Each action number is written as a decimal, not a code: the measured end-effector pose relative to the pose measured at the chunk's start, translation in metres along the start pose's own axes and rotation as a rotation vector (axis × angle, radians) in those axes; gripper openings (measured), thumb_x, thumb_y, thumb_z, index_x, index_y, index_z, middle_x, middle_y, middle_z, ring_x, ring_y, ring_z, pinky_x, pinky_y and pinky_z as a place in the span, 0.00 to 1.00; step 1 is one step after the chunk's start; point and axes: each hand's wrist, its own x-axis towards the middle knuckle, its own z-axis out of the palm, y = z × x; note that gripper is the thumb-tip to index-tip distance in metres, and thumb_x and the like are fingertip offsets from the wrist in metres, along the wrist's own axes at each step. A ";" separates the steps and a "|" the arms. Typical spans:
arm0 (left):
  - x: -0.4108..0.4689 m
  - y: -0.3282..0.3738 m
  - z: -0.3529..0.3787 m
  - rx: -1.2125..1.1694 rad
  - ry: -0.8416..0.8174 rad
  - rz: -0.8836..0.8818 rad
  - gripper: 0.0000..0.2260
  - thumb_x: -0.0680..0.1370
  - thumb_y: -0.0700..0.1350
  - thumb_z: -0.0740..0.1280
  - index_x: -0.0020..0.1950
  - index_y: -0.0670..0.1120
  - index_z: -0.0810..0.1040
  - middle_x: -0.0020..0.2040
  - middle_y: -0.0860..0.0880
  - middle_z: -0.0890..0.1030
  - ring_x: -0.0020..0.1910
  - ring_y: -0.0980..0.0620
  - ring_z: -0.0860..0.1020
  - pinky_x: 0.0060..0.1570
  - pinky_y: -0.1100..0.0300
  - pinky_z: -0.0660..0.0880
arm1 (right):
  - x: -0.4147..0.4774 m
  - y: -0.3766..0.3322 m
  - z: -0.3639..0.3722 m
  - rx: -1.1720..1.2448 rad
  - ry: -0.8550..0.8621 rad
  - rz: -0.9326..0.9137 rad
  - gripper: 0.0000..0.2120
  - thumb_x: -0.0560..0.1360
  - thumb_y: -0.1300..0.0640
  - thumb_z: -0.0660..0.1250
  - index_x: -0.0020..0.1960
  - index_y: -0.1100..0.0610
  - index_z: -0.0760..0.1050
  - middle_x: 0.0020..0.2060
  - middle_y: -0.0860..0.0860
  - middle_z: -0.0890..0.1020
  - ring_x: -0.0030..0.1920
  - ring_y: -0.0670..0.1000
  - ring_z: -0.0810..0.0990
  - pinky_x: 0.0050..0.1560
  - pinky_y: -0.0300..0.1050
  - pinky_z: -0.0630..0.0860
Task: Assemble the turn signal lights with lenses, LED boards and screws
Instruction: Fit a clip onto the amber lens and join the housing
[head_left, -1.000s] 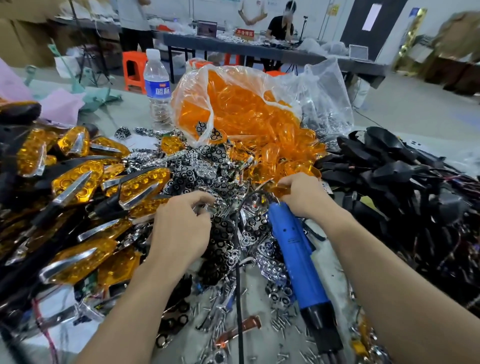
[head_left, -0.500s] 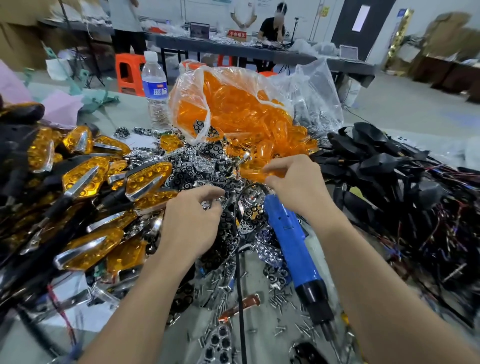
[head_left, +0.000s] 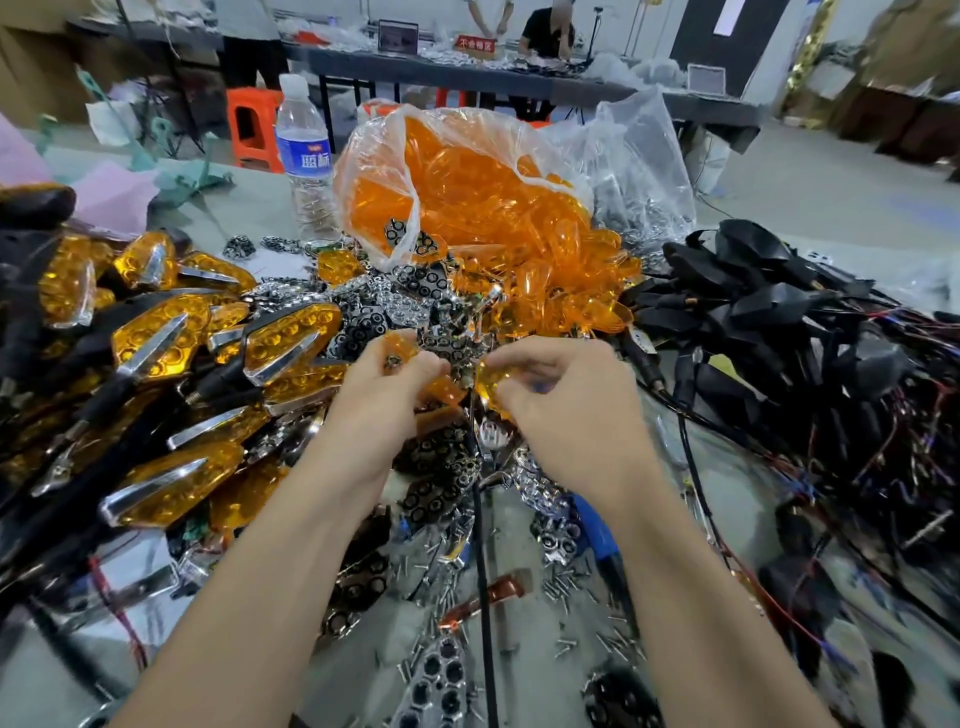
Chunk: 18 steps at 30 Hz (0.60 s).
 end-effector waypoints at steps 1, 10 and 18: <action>0.000 0.002 -0.002 0.002 0.022 -0.007 0.08 0.81 0.43 0.70 0.60 0.49 0.77 0.58 0.41 0.84 0.55 0.43 0.85 0.43 0.56 0.83 | -0.002 0.001 -0.008 -0.056 -0.001 0.022 0.10 0.76 0.59 0.72 0.47 0.45 0.87 0.41 0.39 0.86 0.39 0.41 0.84 0.42 0.38 0.83; -0.017 0.044 -0.018 -0.056 -0.256 0.030 0.17 0.77 0.47 0.67 0.63 0.42 0.76 0.56 0.40 0.86 0.51 0.43 0.87 0.39 0.56 0.83 | -0.053 0.003 -0.003 -0.820 -0.344 -0.121 0.26 0.70 0.65 0.64 0.63 0.44 0.76 0.43 0.45 0.82 0.55 0.52 0.81 0.66 0.45 0.62; -0.045 0.018 -0.015 0.012 -0.380 -0.118 0.14 0.85 0.38 0.59 0.67 0.47 0.78 0.59 0.42 0.86 0.57 0.42 0.85 0.47 0.50 0.85 | -0.059 0.015 -0.006 -0.283 0.123 0.008 0.17 0.79 0.64 0.63 0.56 0.48 0.86 0.46 0.46 0.88 0.48 0.45 0.85 0.54 0.37 0.79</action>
